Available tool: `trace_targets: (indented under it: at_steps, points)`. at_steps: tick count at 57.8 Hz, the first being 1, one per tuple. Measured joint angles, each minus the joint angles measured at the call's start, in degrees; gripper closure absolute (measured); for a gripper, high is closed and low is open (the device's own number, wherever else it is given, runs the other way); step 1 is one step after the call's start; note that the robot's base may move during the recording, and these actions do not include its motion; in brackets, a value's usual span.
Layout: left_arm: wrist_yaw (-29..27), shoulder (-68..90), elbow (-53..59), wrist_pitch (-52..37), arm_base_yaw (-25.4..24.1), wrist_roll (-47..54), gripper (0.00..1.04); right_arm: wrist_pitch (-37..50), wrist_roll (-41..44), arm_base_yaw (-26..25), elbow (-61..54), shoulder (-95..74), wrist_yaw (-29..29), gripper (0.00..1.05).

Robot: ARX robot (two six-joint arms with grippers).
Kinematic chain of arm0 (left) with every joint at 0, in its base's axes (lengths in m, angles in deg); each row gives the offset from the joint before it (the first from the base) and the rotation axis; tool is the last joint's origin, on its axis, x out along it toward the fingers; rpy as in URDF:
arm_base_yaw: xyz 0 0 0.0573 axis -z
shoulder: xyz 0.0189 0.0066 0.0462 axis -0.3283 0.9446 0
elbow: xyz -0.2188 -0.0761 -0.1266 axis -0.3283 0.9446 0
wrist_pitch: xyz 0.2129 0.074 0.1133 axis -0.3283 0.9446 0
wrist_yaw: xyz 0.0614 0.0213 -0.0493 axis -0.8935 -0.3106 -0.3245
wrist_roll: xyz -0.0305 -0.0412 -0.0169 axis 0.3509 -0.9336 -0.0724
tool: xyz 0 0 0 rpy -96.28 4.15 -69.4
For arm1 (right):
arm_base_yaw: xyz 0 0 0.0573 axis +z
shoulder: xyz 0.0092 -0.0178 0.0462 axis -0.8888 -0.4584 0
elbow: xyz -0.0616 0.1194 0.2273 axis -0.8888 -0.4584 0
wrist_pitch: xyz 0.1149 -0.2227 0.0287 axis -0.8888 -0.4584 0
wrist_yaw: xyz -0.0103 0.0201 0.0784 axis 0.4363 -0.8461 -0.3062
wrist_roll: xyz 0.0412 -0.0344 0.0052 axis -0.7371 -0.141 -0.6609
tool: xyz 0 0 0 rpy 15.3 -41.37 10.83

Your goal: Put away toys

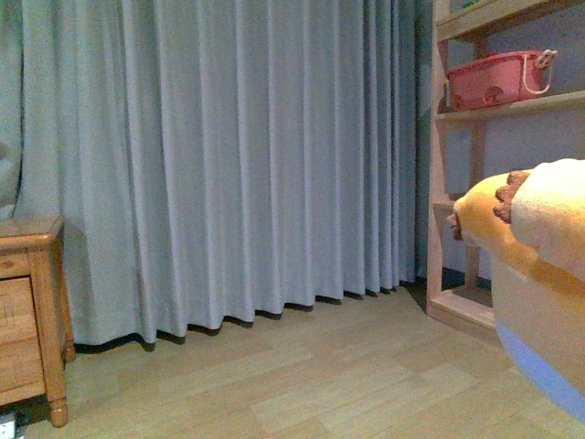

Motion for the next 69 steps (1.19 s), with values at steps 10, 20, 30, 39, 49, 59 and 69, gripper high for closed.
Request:
trace_targets:
  at_steps: [10, 20, 30, 39, 49, 59, 69]
  points:
    - [-0.13, 0.00, 0.00, 0.00, 0.00, 0.00, 0.06, 0.00, 0.00, 0.07, 0.00, 0.00, -0.66, 0.96]
    - [-0.13, 0.00, 0.00, 0.00, 0.00, 0.00, 0.06, 0.00, 0.00, 0.07, 0.00, -0.02, -0.63, 0.96]
    - [-0.13, 0.00, 0.00, 0.00, 0.00, 0.00, 0.06, 0.00, 0.00, 0.07, 0.00, -0.02, -0.61, 0.96]
    - [-0.22, 0.00, 0.02, 0.00, 0.00, 0.00, 0.06, 0.00, 0.00, 0.09, 0.00, -0.07, -0.70, 0.96]
    - [-0.28, -0.02, 0.02, 0.00, -0.07, 0.00, 0.06, 0.00, 0.00, 0.20, -0.02, -0.15, -0.83, 0.96]
    - [0.00, -0.02, 0.02, 0.00, -0.02, 0.00, 0.06, 0.00, 0.00, 0.07, -0.04, -0.04, -0.37, 0.96]
    - [-0.13, -0.09, 0.00, -0.02, 0.02, 0.00, 0.06, 0.00, 0.00, 0.07, -0.13, -0.04, -0.48, 0.96]
